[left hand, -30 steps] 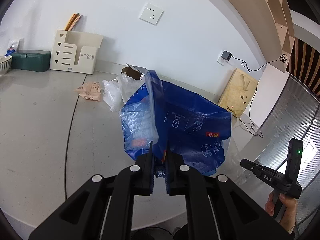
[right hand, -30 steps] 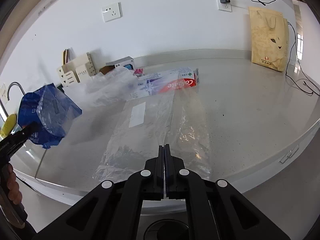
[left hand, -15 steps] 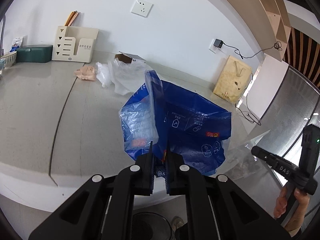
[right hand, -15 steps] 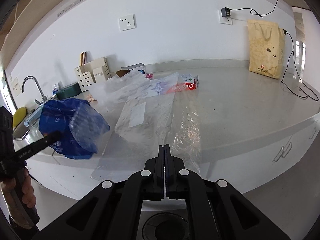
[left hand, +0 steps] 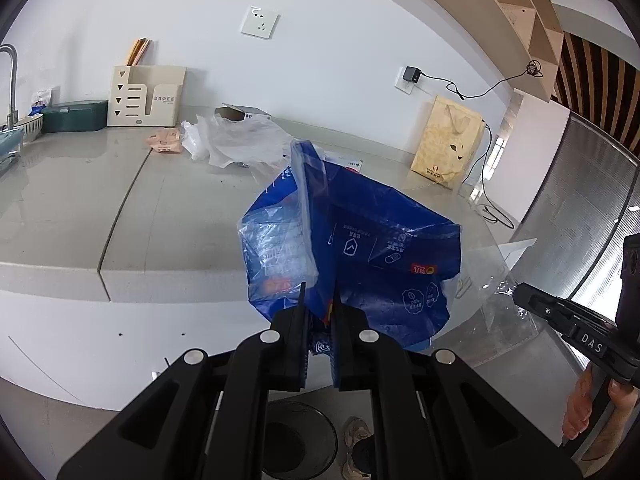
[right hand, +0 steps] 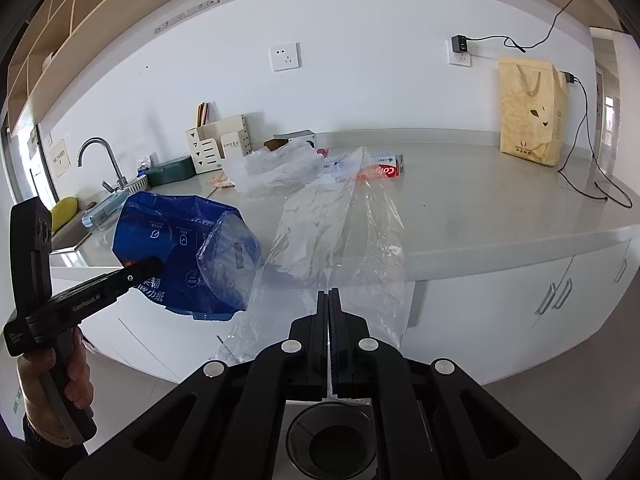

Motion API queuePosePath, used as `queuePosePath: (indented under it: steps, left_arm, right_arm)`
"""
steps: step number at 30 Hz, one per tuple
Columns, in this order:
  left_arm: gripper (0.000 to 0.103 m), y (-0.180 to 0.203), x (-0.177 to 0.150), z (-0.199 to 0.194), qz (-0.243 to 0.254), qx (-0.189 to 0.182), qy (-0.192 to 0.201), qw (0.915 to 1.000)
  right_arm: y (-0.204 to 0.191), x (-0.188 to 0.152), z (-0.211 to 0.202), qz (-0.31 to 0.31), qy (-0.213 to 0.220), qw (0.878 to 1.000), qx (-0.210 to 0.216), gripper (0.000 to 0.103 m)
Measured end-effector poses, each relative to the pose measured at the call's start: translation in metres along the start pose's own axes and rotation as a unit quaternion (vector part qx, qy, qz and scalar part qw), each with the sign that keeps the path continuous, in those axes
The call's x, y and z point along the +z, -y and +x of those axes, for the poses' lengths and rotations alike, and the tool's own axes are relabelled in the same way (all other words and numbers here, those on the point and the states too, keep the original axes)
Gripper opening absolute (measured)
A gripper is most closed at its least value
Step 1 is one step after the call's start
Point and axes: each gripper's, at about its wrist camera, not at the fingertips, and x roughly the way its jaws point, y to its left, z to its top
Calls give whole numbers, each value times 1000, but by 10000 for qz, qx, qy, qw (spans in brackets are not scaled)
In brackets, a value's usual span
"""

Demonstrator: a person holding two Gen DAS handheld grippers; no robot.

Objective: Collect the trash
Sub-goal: 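Lift both bags off the counter and carry them down over the wastebasket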

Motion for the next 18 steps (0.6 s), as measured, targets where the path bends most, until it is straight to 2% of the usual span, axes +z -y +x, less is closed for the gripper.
queuePosePath:
  steps: [9, 18]
  left_arm:
    - [9, 10, -34, -6, 74, 115, -323, 9994]
    - [9, -1, -76, 38, 75, 202, -1023, 9945]
  right_arm:
    - [-4, -37, 0, 41, -370, 9992, 171, 6]
    - [-9, -80, 50, 100, -1059, 9937, 346, 6]
